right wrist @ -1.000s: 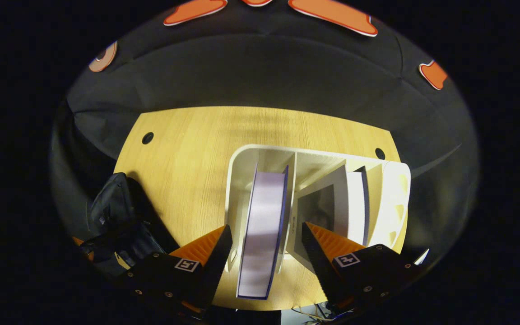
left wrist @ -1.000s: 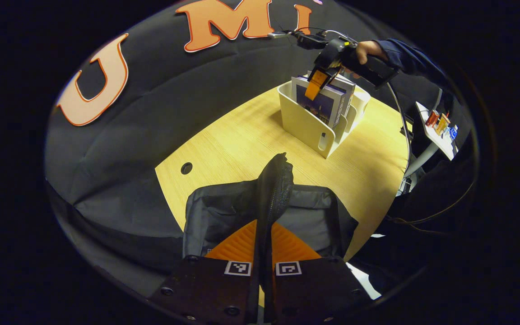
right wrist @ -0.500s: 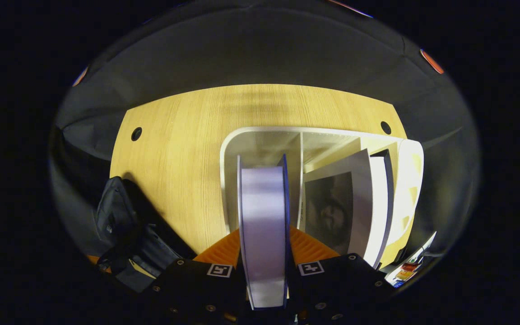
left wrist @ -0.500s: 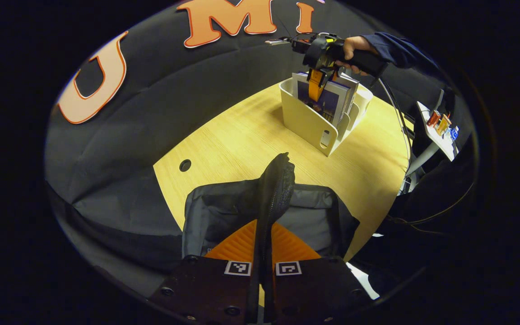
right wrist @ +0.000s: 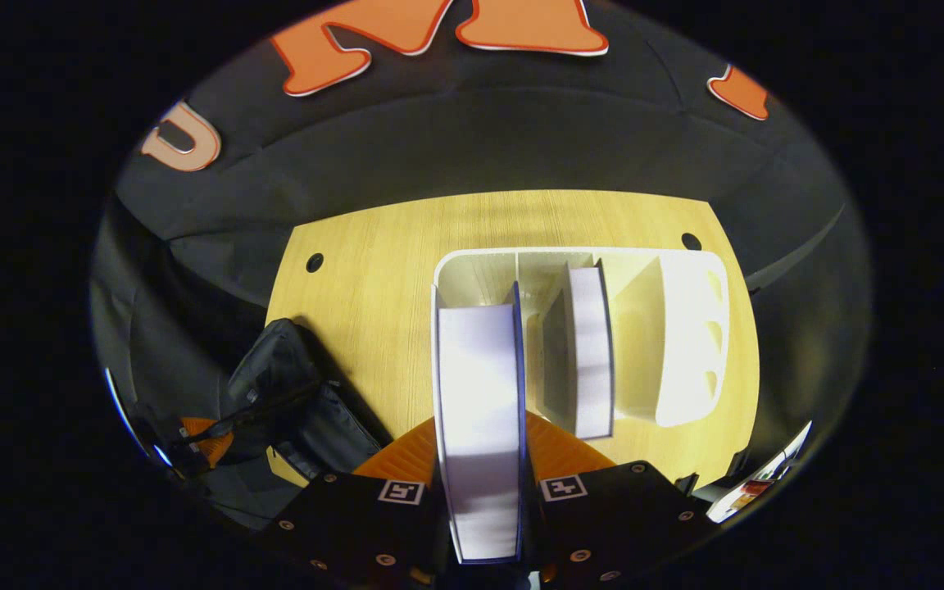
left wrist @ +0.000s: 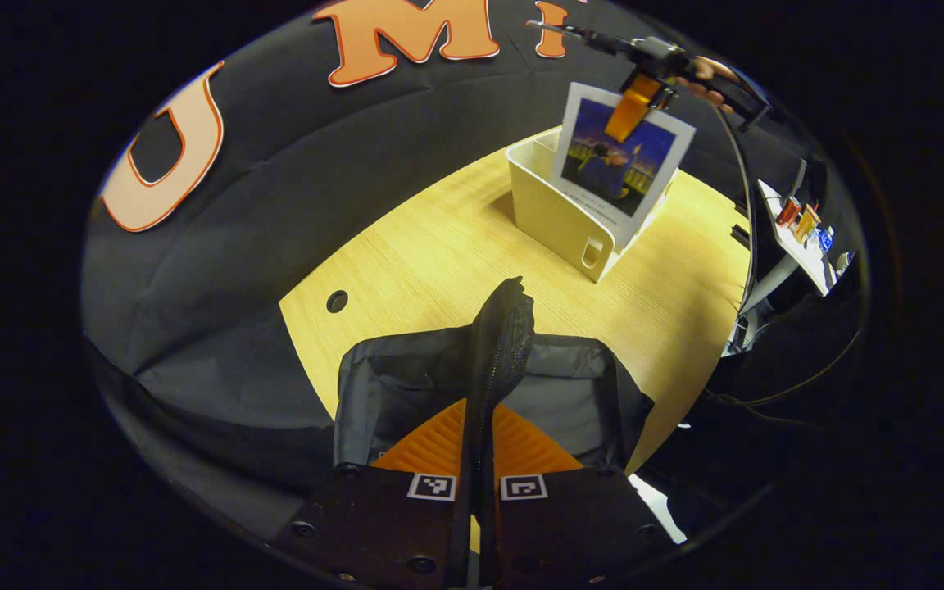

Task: Open the schoolbag, grab two books from the bookshelf and put them into the schoolbag.

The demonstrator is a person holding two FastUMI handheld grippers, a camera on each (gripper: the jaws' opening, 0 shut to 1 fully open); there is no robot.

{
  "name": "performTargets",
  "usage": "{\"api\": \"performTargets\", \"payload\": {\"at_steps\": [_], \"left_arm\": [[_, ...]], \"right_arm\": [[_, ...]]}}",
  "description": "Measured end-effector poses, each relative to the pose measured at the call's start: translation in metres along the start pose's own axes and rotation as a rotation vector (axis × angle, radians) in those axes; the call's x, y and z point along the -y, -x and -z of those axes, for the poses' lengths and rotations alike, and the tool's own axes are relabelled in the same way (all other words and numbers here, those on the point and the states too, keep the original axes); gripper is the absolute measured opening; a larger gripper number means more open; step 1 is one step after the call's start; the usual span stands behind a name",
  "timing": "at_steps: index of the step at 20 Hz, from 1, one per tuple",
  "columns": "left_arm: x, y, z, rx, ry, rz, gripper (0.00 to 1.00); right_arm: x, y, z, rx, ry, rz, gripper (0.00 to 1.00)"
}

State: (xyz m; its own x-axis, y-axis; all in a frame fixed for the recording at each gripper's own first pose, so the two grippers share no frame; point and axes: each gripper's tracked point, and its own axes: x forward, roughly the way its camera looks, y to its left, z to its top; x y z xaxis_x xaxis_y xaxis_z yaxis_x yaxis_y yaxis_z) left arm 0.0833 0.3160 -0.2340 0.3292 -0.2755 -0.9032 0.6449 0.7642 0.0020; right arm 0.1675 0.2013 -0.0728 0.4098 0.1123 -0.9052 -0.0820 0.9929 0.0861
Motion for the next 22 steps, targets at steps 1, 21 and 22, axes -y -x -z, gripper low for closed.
{"api": "performTargets", "payload": {"at_steps": [1, 21, 22], "left_arm": [[0.0, 0.001, -0.001, 0.0, 0.002, -0.003, 0.06], [0.016, 0.016, -0.025, 0.135, 0.177, -0.048, 0.06], [0.021, 0.016, -0.026, 0.14, 0.186, -0.044, 0.06]], "right_arm": [[-0.001, 0.011, 0.004, 0.015, -0.012, -0.023, 0.37], [-0.131, 0.008, 0.114, 0.055, -0.267, -0.594, 0.34], [-0.14, -0.005, 0.124, 0.028, -0.279, -0.603, 0.34]]}}
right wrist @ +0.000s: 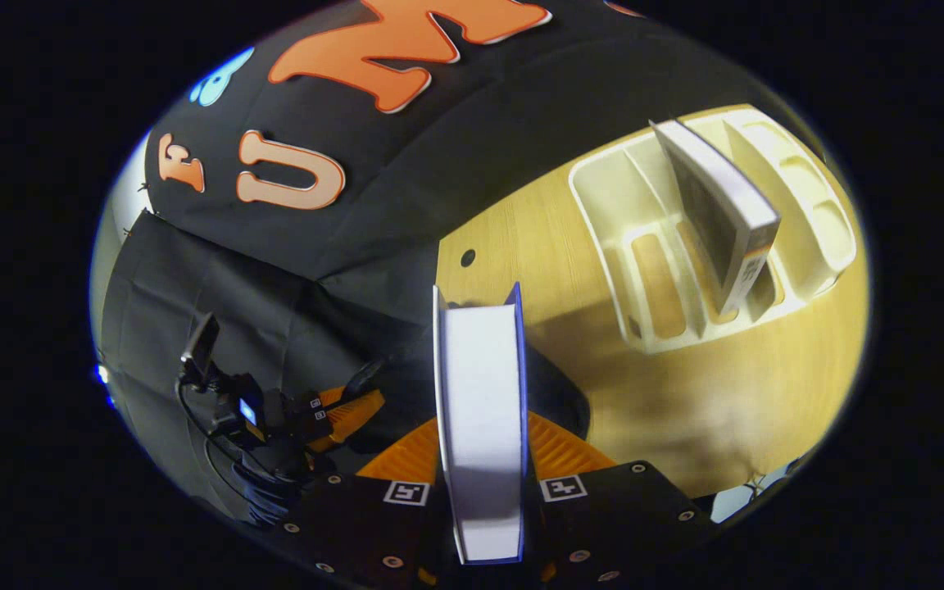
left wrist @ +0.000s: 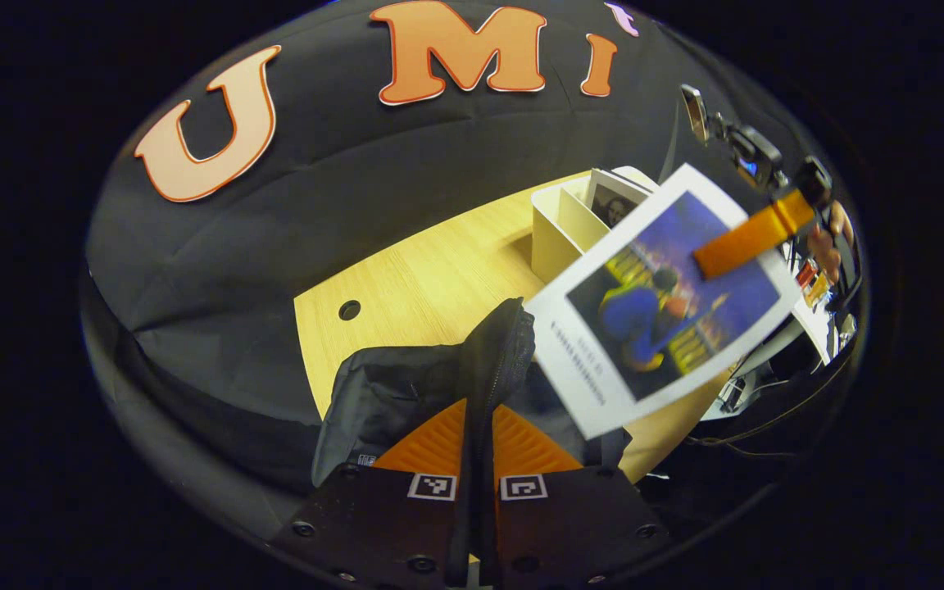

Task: Open the schoolbag, grab two books from the bookshelf and put them into the schoolbag.

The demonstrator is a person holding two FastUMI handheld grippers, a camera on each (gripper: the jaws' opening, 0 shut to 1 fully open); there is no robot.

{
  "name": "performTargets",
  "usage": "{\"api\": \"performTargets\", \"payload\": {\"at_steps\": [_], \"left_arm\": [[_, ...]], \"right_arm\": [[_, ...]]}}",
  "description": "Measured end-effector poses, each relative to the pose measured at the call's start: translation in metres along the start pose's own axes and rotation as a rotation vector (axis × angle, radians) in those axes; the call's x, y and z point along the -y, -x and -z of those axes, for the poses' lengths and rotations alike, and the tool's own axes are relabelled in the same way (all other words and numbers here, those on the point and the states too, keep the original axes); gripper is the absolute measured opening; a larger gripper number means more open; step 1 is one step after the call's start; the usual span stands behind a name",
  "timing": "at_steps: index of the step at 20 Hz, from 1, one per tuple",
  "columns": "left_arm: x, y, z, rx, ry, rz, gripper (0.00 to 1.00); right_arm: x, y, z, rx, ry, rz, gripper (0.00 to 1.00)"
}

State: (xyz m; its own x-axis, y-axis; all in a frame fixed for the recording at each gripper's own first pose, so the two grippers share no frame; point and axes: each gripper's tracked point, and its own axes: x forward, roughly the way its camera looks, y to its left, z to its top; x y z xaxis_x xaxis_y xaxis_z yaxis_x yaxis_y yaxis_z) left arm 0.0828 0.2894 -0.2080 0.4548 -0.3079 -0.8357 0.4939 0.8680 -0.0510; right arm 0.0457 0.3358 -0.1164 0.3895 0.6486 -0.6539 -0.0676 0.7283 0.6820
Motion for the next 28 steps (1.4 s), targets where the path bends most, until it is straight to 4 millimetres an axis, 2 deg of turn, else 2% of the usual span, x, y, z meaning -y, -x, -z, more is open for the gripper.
{"api": "performTargets", "payload": {"at_steps": [2, 8, 13, 20, 23, 25, 26, 28], "left_arm": [[0.005, 0.0, 0.001, 0.013, 0.025, 0.002, 0.06], [0.03, -0.002, 0.0, 0.054, 0.044, 0.033, 0.06], [0.043, -0.004, -0.005, 0.1, 0.075, 0.076, 0.05], [0.055, -0.008, -0.006, 0.132, 0.091, 0.115, 0.06], [0.047, -0.011, -0.003, 0.133, 0.096, 0.101, 0.06], [0.044, -0.014, 0.001, 0.126, 0.085, 0.087, 0.05], [0.043, -0.016, 0.002, 0.123, 0.074, 0.079, 0.06], [0.046, -0.021, 0.004, 0.116, 0.064, 0.078, 0.06]], "right_arm": [[0.002, -0.031, 0.013, -0.009, -0.05, -0.006, 0.34], [0.007, -0.112, 0.025, 0.052, -0.169, -0.024, 0.34], [0.004, -0.153, 0.036, 0.109, -0.19, -0.075, 0.34], [-0.007, -0.213, 0.058, 0.086, -0.183, -0.126, 0.36], [0.005, -0.221, 0.063, 0.044, -0.152, -0.032, 0.43], [0.016, -0.215, 0.074, -0.017, -0.104, 0.037, 0.59], [0.024, -0.205, 0.079, -0.048, -0.076, 0.07, 0.73], [0.035, -0.184, 0.08, -0.079, -0.01, 0.121, 0.87]]}}
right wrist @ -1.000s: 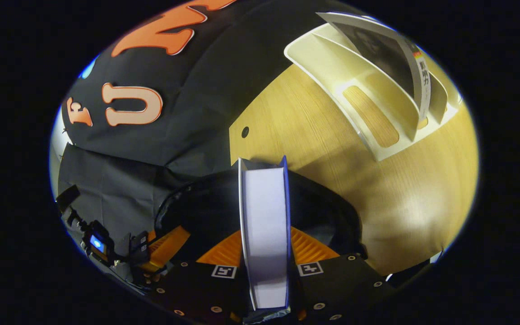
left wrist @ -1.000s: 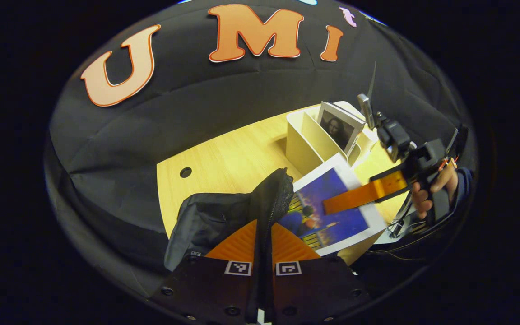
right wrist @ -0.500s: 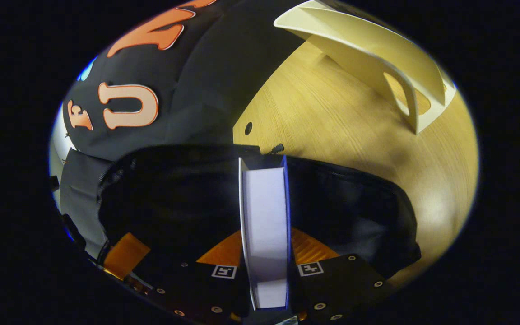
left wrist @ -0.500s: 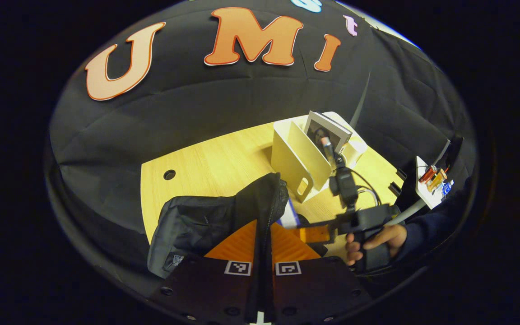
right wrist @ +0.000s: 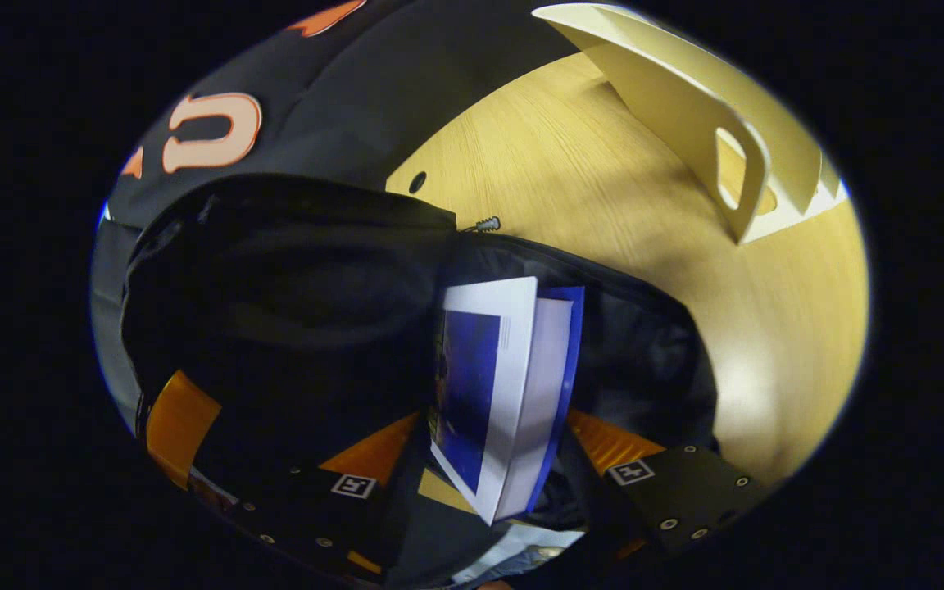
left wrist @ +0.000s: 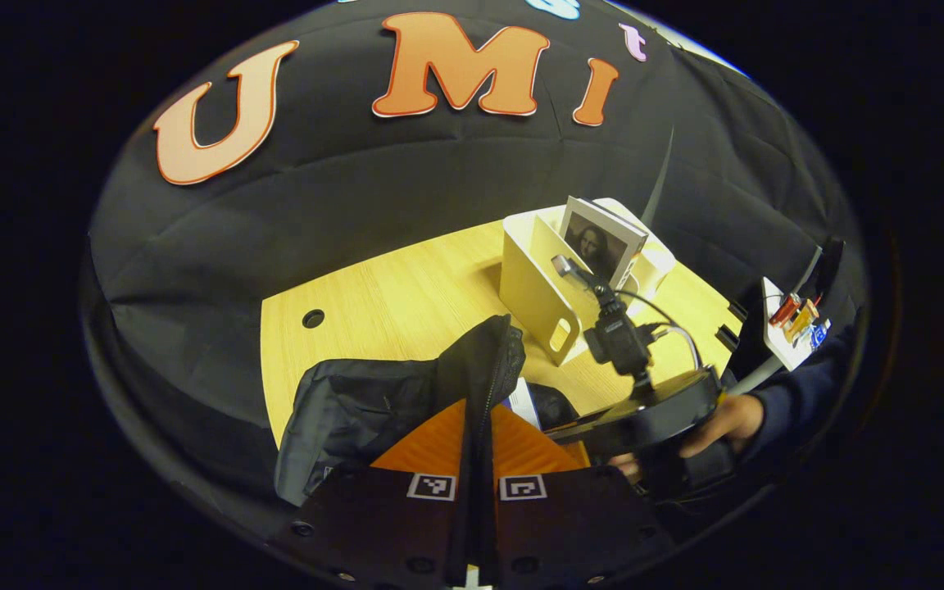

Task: Open the schoolbag, grab two books from the bookshelf and put them into the schoolbag.

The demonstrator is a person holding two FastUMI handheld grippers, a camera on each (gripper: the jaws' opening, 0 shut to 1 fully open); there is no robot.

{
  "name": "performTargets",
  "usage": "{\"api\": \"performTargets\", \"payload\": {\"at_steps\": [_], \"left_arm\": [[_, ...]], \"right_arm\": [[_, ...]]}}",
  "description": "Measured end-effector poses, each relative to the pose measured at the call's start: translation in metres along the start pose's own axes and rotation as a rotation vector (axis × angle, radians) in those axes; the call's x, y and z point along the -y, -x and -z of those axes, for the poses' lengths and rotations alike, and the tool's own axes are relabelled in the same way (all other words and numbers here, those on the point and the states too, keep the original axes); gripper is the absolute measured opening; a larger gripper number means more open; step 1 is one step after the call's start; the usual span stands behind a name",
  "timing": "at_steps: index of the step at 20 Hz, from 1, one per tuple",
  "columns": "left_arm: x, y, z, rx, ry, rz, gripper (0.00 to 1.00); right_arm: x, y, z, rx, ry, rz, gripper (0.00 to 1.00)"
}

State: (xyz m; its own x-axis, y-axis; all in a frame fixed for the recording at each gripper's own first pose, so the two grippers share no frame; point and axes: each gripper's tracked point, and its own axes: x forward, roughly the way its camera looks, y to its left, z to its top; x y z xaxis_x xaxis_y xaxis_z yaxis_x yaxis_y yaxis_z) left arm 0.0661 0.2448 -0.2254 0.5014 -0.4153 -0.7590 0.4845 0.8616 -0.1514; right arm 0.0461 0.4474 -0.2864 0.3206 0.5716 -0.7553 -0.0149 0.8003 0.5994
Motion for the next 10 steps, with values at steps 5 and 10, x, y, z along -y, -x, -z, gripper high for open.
{"api": "performTargets", "payload": {"at_steps": [5, 10], "left_arm": [[0.008, -0.013, 0.009, -0.029, -0.029, -0.01, 0.06], [0.012, -0.018, 0.016, -0.05, -0.028, -0.044, 0.06]], "right_arm": [[0.051, 0.073, -0.026, 0.02, 0.184, 0.152, 0.97], [0.09, 0.159, -0.079, 0.051, 0.299, 0.27, 0.97]]}}
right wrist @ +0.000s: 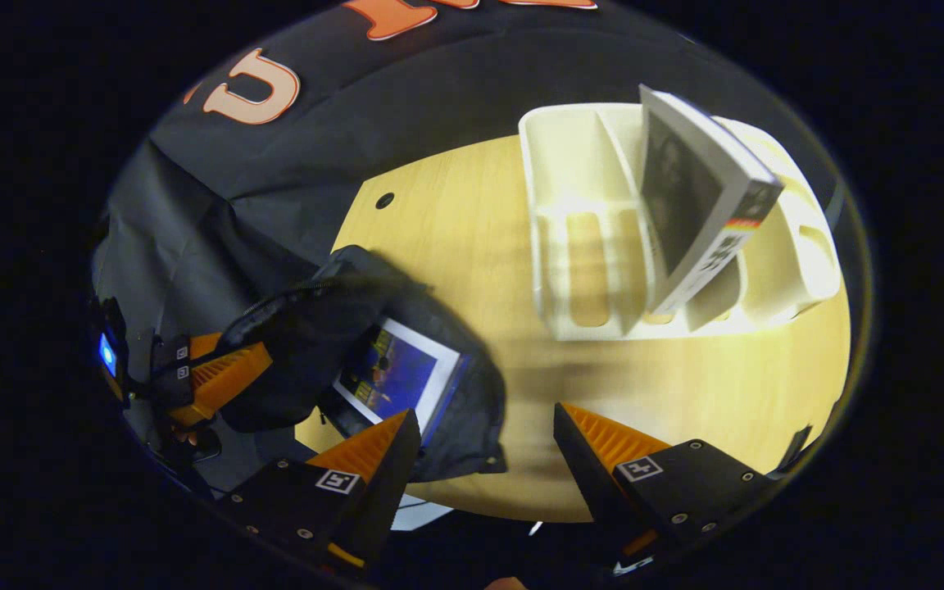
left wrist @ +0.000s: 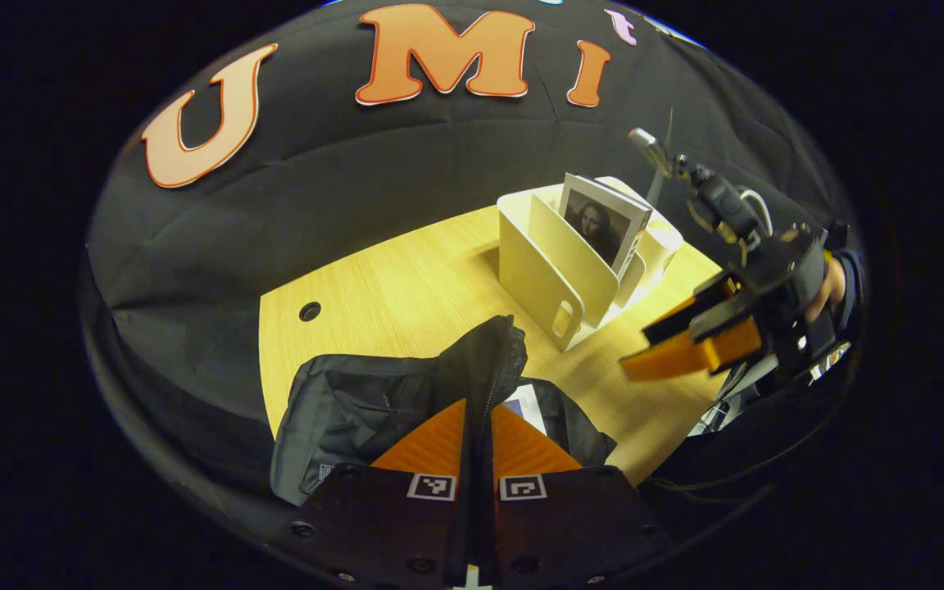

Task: Open the schoolbag, grab two books from the bookshelf and put them into the schoolbag.

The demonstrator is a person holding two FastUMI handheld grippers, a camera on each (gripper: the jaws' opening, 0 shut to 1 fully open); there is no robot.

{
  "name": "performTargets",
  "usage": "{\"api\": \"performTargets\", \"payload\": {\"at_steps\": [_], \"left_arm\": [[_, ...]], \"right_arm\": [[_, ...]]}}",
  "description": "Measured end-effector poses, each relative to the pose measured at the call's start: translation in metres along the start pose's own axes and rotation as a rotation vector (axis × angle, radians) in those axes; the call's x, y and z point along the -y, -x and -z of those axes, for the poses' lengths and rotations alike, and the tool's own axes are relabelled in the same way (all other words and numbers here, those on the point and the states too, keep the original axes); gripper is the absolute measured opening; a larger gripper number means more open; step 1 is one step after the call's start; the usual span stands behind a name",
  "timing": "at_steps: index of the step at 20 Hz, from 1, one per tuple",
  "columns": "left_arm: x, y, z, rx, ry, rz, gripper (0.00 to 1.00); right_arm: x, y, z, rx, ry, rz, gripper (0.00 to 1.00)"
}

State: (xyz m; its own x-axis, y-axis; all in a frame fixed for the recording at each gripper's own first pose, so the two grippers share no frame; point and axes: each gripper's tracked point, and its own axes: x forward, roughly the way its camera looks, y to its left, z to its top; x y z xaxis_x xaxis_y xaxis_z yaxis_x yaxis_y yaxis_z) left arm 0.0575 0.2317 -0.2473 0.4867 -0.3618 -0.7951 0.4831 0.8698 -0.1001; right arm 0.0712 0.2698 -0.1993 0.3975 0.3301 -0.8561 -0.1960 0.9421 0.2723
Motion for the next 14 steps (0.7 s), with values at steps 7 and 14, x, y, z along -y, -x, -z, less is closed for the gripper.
{"api": "performTargets", "payload": {"at_steps": [7, 14], "left_arm": [[0.004, -0.012, 0.008, -0.038, 0.039, -0.04, 0.06], [0.002, -0.012, 0.007, -0.066, 0.064, -0.084, 0.05]], "right_arm": [[0.083, 0.077, -0.066, -0.013, 0.134, 0.1, 0.97], [0.115, 0.086, -0.153, -0.027, 0.172, 0.135, 0.98]]}}
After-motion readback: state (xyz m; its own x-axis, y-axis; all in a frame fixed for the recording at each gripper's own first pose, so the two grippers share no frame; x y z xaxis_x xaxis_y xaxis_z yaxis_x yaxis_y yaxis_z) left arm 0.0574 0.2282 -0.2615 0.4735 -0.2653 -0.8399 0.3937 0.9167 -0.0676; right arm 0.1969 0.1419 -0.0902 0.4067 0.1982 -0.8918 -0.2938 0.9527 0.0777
